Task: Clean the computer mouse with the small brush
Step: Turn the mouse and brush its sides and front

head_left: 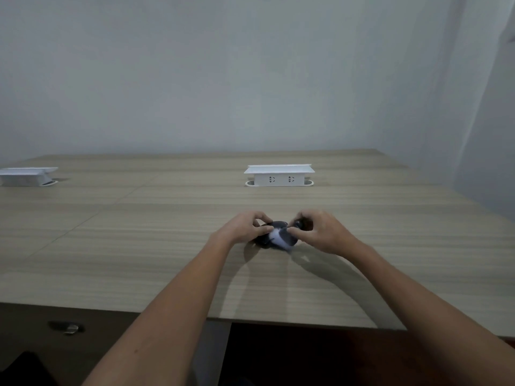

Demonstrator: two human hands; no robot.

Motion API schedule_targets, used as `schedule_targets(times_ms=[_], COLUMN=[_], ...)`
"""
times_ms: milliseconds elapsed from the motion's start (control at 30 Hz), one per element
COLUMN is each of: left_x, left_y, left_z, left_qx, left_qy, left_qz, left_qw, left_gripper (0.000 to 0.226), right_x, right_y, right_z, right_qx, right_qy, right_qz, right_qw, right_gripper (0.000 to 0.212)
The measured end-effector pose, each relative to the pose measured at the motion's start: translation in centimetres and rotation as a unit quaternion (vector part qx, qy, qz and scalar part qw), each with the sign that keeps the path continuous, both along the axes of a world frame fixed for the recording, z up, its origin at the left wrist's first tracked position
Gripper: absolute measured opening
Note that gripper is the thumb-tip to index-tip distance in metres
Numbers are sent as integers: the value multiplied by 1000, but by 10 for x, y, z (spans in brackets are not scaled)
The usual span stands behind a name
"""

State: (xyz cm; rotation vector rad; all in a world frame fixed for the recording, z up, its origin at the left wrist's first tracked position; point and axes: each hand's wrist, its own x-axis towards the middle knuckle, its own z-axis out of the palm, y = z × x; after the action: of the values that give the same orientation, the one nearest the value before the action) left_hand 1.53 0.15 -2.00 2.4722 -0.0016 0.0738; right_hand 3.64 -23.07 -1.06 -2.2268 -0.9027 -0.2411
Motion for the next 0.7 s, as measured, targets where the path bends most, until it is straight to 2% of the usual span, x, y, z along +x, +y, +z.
schedule_targets(times_ms=[67, 133, 200, 267, 333, 433, 500, 600, 633, 700], left_x=[0, -2, -3, -2, -2, -3, -3, -3, -3, -3], left_y=[-1, -2, -2, -1, -2, -4, -4, -3, -3, -2], left_z=[0, -1, 0, 0, 0, -1, -1, 0, 0, 0], left_qx=[1, -2, -5, -7, -8, -16, -17, -17, -18, -15], left_qy=[1, 1, -1, -2, -3, -3, -5, -8, -8, -8], left_qz=[3, 4, 6, 8, 9, 11, 11, 13, 12, 10], left_qw=[1000, 1000, 1000, 1000, 1000, 1000, 1000, 1000, 1000, 1000], left_gripper=[34, 34, 33, 33, 32, 33, 33, 34, 33, 33], right_x=[7, 12, 7, 0, 3, 15, 9, -6, -5, 5], right_y=[0, -4, -4, 0, 2, -3, -4, 1, 2, 2], right_z=[-3, -2, 2, 6, 4, 0, 4, 8, 6, 1], right_qx=[-10, 20, 44, 19, -14, 2, 19, 11, 9, 12], right_qy=[-32, -38, 2, 58, 39, -44, -19, 82, 84, 34], right_qz=[-64, -113, -61, 14, -15, -125, -74, 54, 51, -30], right_qw=[997, 993, 997, 998, 999, 991, 997, 995, 995, 999], right_gripper=[11, 10, 10, 10, 11, 12, 12, 10, 9, 9])
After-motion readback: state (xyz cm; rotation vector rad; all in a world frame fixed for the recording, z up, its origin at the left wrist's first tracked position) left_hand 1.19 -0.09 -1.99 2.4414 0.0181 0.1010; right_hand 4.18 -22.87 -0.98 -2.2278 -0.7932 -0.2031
